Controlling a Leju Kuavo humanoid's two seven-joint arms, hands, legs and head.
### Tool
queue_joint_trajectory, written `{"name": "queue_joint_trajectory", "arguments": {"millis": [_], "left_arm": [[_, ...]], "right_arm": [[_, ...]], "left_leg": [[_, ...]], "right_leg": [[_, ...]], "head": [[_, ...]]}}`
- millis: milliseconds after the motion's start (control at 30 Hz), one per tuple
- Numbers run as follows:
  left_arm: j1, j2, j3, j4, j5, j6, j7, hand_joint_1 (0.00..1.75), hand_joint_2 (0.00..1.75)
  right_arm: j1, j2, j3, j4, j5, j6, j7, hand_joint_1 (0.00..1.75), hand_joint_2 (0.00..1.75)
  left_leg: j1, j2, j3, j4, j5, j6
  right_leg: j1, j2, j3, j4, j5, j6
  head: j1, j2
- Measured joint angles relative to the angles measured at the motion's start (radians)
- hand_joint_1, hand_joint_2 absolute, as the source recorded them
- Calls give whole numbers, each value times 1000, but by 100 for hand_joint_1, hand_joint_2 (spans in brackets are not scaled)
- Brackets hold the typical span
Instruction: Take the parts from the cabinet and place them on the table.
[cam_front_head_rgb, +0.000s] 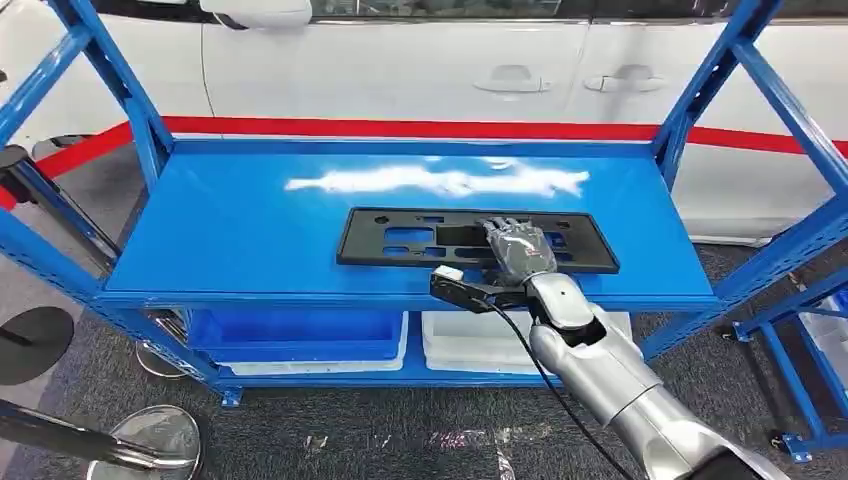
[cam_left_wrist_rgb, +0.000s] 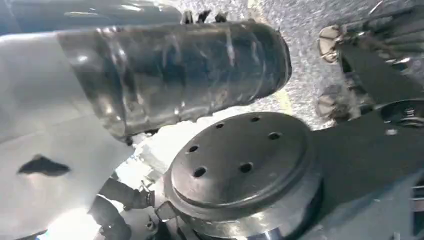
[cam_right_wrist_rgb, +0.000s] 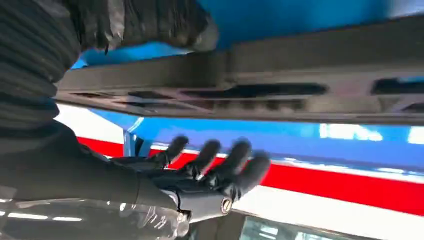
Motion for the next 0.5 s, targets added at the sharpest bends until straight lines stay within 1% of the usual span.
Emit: {"name": "queue_joint_trajectory", "arguments": {"millis": [33, 67, 100, 133, 167, 200, 233, 267, 300, 333, 400, 500], "left_arm": [[0, 0, 0, 0, 0, 0, 0, 0, 0], [0, 0, 0, 0, 0, 0, 0, 0, 0], [1, 0, 0, 0, 1, 0, -1, 0, 0], [3, 0, 0, 0, 3, 0, -1, 0, 0], [3, 0, 0, 0, 4, 0, -1, 0, 0], [3, -1, 0, 0, 5, 0, -1, 0, 0], [0, -2, 1, 0, 5, 0, -1, 0, 0], [0, -2, 2, 0, 6, 2, -1, 0, 0], [0, -2, 2, 0, 6, 3, 0, 0, 0], [1, -2, 4, 0, 6, 6, 1, 0, 0], [2, -3, 6, 0, 6, 8, 2, 0, 0], [1, -5, 10, 0, 8, 18, 1, 0, 0]], "right_arm": [[4, 0, 1, 3, 0, 0, 0, 175, 175], [6, 0, 1, 7, 0, 0, 0, 175, 175], [6, 0, 1, 10, -2, 0, 0, 173, 175], [4, 0, 1, 11, -3, 0, 0, 175, 175], [1, 0, 1, 11, -5, 0, 0, 175, 175], [-1, 0, 2, 12, -7, -1, 0, 175, 175], [-6, 1, 3, 13, -8, -2, 0, 175, 175], [-9, 2, 3, 13, -10, -3, 0, 175, 175], [-9, 2, 3, 13, -11, -2, -1, 175, 175], [-7, 6, 4, 13, -11, -2, -1, 175, 175], [-8, 6, 4, 14, -12, -2, -2, 175, 175], [-8, 7, 5, 14, -13, -1, -2, 175, 175]], "left_leg": [[-1, -1, 2, 0, -4, 3], [-1, -2, 7, 1, -7, 2], [-1, -4, 13, 2, -12, 1], [-1, -5, 20, 3, -18, -1], [-1, -5, 29, 5, -24, -4], [-1, -6, 31, 5, -30, -7], [-8, -7, 30, 11, -34, -14], [-6, -8, 28, 7, -33, -19], [-5, -8, 30, 5, -32, -22], [-10, -7, 31, 8, -35, -15], [-8, -8, 35, 2, -34, -14], [-7, -7, 41, -7, -34, -15]], "right_leg": [[0, 0, -34, 49, -5, 1], [0, 0, -46, 50, 16, 0], [0, 0, -32, 0, 60, -3], [0, 0, 0, -78, 111, -7], [2, 0, 40, -174, 163, -13], [4, -1, 64, -232, 173, -21], [12, -1, 78, -250, 165, -23], [12, -1, 81, -251, 159, -26], [14, 1, 81, -255, 159, -26], [6, 2, 83, -259, 161, -24], [9, 4, 84, -259, 160, -26], [10, 4, 86, -259, 156, -31]], "head": [[0, 0], [1, 0], [0, 0], [1, 0], [0, 0], [2, 0], [0, 0], [-1, 0], [-2, 0], [-1, 0], [-2, 0], [-2, 0]]}}
